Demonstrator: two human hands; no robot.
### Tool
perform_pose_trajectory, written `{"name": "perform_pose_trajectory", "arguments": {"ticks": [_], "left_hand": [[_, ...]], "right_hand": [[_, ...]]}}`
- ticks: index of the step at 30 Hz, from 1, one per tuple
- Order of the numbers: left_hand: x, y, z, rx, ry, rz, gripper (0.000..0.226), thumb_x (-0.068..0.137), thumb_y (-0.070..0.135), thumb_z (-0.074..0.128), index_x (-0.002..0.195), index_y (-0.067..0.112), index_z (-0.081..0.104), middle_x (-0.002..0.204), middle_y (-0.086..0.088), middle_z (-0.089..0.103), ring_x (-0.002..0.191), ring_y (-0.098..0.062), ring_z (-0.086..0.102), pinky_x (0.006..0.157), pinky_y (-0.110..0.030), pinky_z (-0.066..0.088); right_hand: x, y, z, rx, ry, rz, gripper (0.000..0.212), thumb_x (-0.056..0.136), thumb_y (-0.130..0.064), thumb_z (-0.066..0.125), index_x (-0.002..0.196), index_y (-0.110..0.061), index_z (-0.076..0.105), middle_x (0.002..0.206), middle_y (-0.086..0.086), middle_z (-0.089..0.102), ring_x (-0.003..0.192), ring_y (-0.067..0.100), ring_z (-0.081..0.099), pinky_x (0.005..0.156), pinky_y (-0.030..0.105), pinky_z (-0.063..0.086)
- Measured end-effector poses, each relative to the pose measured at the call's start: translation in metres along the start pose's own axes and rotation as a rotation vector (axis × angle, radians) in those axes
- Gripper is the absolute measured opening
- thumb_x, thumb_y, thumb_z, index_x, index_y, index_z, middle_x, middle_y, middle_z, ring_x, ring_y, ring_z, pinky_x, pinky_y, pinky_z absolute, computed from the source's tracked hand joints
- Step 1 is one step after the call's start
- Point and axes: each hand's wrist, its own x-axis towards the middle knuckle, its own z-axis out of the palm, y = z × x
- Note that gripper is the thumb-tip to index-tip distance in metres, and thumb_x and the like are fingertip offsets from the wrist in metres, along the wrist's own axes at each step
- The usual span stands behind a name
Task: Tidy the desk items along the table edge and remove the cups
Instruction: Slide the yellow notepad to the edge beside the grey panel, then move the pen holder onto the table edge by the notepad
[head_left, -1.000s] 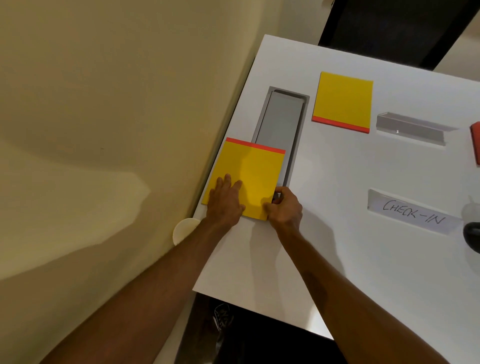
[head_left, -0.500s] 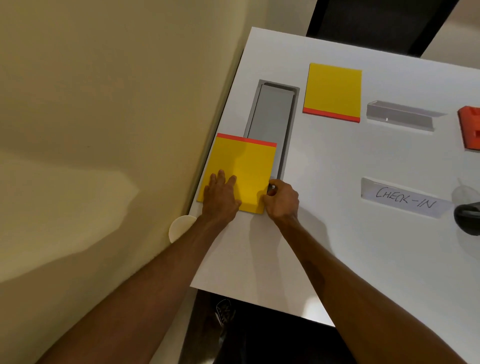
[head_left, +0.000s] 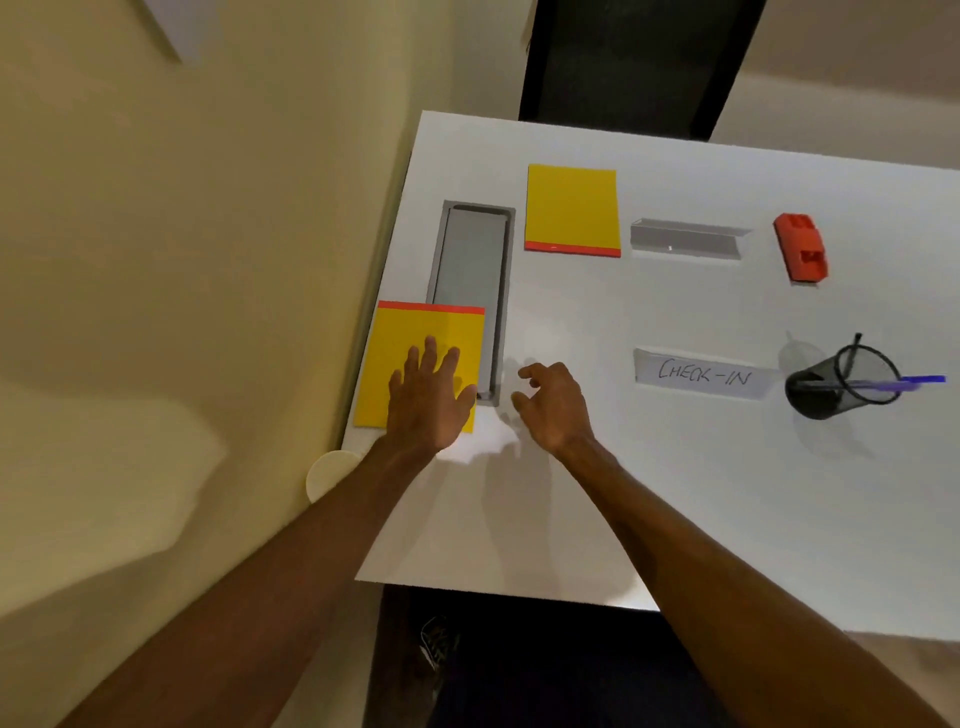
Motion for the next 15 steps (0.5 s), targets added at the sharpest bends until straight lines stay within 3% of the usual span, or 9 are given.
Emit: {"name": "perform_pose_trajectory", "arguments": {"ticks": [6, 12, 15], "left_hand": [[-0.004, 0.057, -0.003, 0.044, -0.003, 0.148, 0.065, 0.100, 0.056, 0.030, 0.156, 0.028, 0.016, 0.166, -0.004, -0.001, 0.152, -0.028, 0.000, 0.123, -0.048, 0.010], [-0.010, 0.121, 0.011, 0.017, -0.010, 0.276, 0.066, 0.099, 0.057, 0.031, 0.156, 0.028, 0.016, 0.166, -0.002, -0.001, 0.153, -0.027, 0.001, 0.122, -0.049, 0.011], [-0.014, 0.149, 0.025, -0.005, -0.032, 0.340, 0.067, 0.099, 0.055, 0.033, 0.157, 0.026, 0.016, 0.166, -0.003, -0.001, 0.153, -0.026, 0.001, 0.123, -0.048, 0.011]], "right_hand": [[-0.034, 0.029, -0.057, -0.020, 0.108, -0.012, 0.037, 0.093, -0.031, 0.063, 0.128, -0.019, 0.058, 0.124, 0.006, 0.054, 0.092, 0.021, 0.065, 0.079, 0.029, 0.052], [-0.063, 0.078, -0.114, 0.008, 0.236, 0.071, 0.033, 0.093, -0.027, 0.065, 0.124, -0.017, 0.061, 0.120, 0.008, 0.056, 0.088, 0.021, 0.065, 0.080, 0.033, 0.055], [-0.075, 0.106, -0.137, 0.052, 0.303, 0.130, 0.031, 0.094, -0.026, 0.064, 0.123, -0.017, 0.061, 0.119, 0.008, 0.058, 0.092, 0.020, 0.064, 0.075, 0.025, 0.050]]}}
